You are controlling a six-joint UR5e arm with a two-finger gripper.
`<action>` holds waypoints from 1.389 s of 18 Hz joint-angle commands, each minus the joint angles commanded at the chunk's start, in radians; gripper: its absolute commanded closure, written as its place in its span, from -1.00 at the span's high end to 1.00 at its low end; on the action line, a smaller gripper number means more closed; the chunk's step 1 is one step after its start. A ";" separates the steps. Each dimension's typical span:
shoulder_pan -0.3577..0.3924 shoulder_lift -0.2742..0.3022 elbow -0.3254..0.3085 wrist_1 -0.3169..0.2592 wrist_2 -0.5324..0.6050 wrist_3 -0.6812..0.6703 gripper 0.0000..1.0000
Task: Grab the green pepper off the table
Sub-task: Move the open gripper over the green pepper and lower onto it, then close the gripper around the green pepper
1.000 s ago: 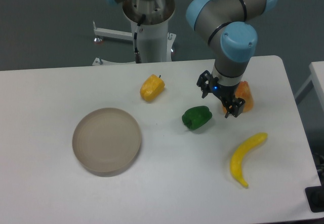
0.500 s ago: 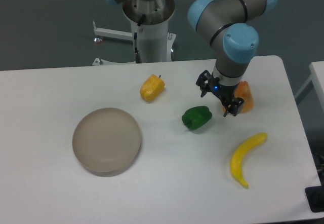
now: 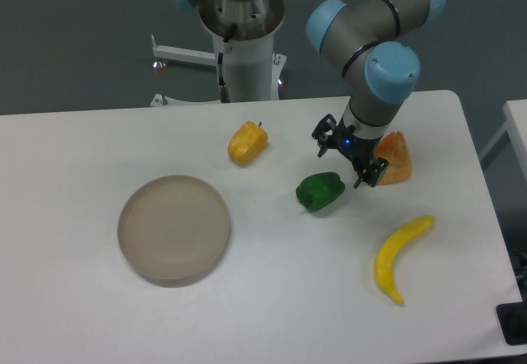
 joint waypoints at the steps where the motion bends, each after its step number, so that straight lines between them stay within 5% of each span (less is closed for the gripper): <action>1: -0.003 -0.003 -0.003 0.003 -0.008 0.000 1.00; 7: -0.014 -0.017 -0.075 0.068 -0.023 0.044 1.00; 14: -0.034 -0.051 -0.097 0.074 -0.023 0.072 1.00; 18: -0.035 -0.060 -0.095 0.117 -0.022 0.078 0.27; 20: -0.034 -0.058 -0.091 0.114 -0.019 0.081 -0.40; 22: -0.031 -0.049 -0.095 0.105 -0.022 0.078 -0.84; 25: -0.028 -0.028 -0.074 0.097 -0.014 0.060 -0.83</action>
